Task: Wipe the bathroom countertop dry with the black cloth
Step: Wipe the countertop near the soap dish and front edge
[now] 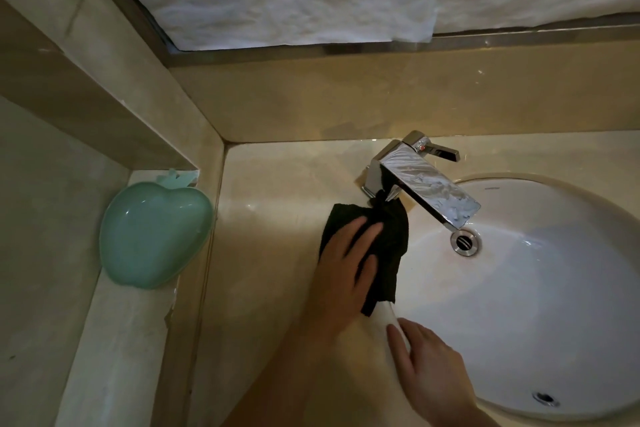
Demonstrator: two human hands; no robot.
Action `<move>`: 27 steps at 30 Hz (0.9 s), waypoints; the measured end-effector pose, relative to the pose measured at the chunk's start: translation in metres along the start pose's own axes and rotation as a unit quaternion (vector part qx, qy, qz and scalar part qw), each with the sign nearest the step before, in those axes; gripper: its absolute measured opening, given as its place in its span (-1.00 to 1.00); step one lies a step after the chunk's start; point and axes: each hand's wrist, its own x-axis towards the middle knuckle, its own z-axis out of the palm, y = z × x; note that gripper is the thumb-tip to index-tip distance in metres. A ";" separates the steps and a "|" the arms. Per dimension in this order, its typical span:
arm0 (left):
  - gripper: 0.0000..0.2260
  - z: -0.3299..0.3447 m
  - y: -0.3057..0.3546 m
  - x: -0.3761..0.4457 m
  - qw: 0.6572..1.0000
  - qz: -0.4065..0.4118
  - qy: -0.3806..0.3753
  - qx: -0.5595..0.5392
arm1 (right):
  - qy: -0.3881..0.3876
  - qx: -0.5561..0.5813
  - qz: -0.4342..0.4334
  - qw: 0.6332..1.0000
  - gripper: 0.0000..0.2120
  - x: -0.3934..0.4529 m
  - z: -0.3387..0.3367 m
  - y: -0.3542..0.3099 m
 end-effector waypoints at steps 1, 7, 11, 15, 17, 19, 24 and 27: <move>-0.62 -0.005 -0.005 -0.015 0.998 -0.041 0.051 -0.022 | 0.014 0.040 0.016 0.999 -0.31 0.000 -0.001 -0.002; -0.54 -0.003 -0.016 -0.052 0.974 -0.189 0.125 0.022 | 0.209 0.120 -0.096 0.966 -0.48 0.048 -0.030 -0.039; -0.53 -0.003 -0.016 -0.048 0.974 -0.186 0.121 0.049 | 0.117 -0.101 -0.241 0.958 -0.53 0.093 -0.028 -0.058; -0.58 -0.002 -0.016 -0.047 0.971 -0.185 0.143 0.043 | 0.169 0.007 -0.160 0.972 -0.76 0.116 -0.059 -0.038; -0.58 -0.002 -0.017 -0.045 0.972 -0.185 0.140 0.045 | 0.215 0.219 -0.043 0.951 -0.75 0.133 -0.090 -0.024; -0.58 -0.001 -0.019 -0.044 0.970 -0.191 0.140 0.046 | 0.212 0.405 -0.018 0.889 -0.59 0.148 -0.110 -0.020; -0.58 0.000 -0.018 -0.043 0.964 -0.216 0.144 0.061 | 0.099 0.140 0.020 0.985 -0.34 0.145 -0.079 -0.052; -0.58 -0.001 -0.017 -0.042 0.963 -0.218 0.142 0.068 | 0.150 0.053 -0.045 0.986 -0.66 0.120 -0.052 -0.061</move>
